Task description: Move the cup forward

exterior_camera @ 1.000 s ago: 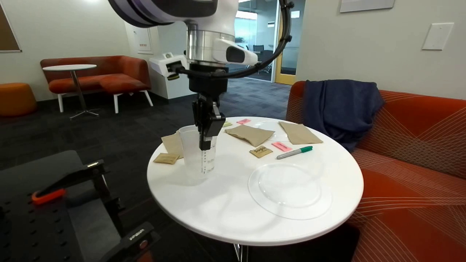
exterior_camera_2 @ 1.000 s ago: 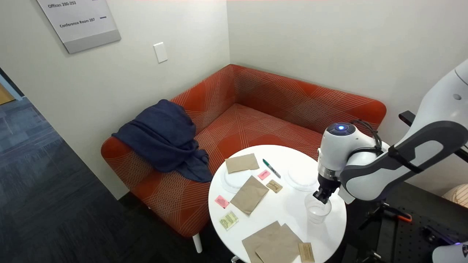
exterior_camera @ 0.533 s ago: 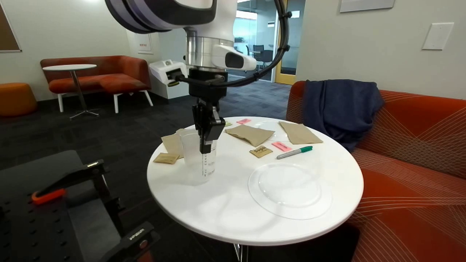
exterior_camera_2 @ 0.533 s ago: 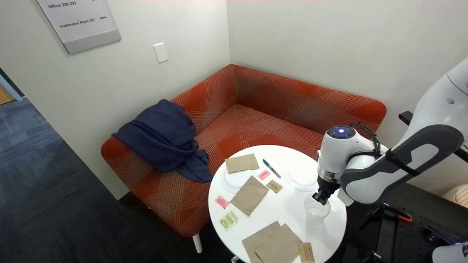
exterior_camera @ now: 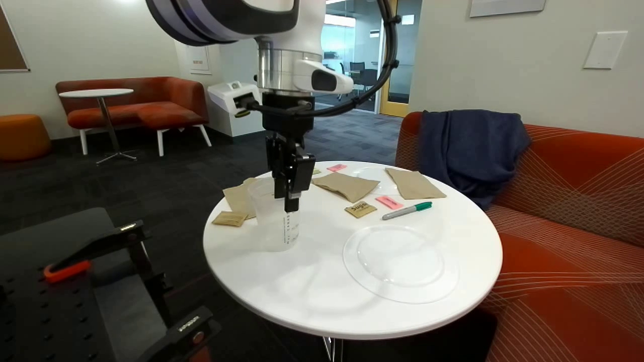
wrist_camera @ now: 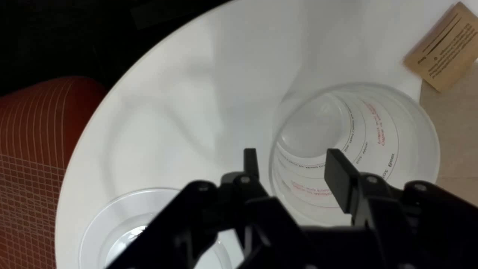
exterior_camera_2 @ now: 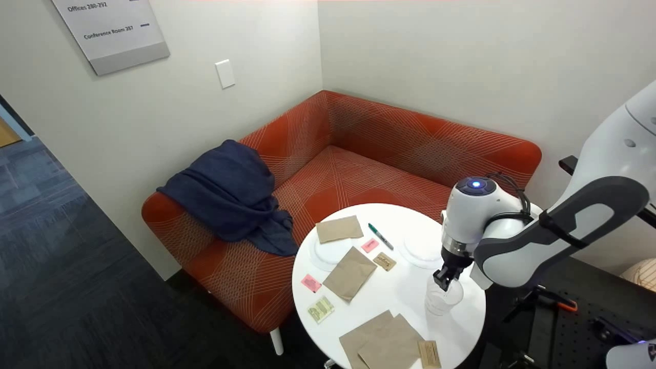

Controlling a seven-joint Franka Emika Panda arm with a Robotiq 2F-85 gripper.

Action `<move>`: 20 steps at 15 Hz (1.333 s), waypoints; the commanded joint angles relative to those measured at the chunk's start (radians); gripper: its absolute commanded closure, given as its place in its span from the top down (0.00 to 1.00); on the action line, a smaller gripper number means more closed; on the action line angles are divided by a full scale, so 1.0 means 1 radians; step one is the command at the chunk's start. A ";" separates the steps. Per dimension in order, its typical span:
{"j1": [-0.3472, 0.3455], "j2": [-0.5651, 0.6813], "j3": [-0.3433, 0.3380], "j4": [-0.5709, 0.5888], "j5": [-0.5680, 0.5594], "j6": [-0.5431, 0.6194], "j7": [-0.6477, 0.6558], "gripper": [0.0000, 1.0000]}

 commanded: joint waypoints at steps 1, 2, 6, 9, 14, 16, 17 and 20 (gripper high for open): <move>0.025 -0.053 -0.025 -0.019 -0.044 0.000 0.051 0.81; 0.023 -0.070 -0.027 -0.028 -0.051 -0.003 0.050 0.90; 0.005 -0.176 -0.033 -0.048 -0.079 -0.064 0.056 1.00; -0.018 -0.279 -0.011 -0.055 -0.052 -0.149 0.030 1.00; -0.028 -0.443 0.025 -0.043 -0.046 -0.328 0.011 1.00; -0.031 -0.500 0.036 -0.039 -0.036 -0.395 0.007 1.00; -0.032 -0.528 0.042 -0.038 -0.034 -0.426 0.005 1.00; -0.038 -0.603 0.057 -0.037 -0.043 -0.504 0.005 1.00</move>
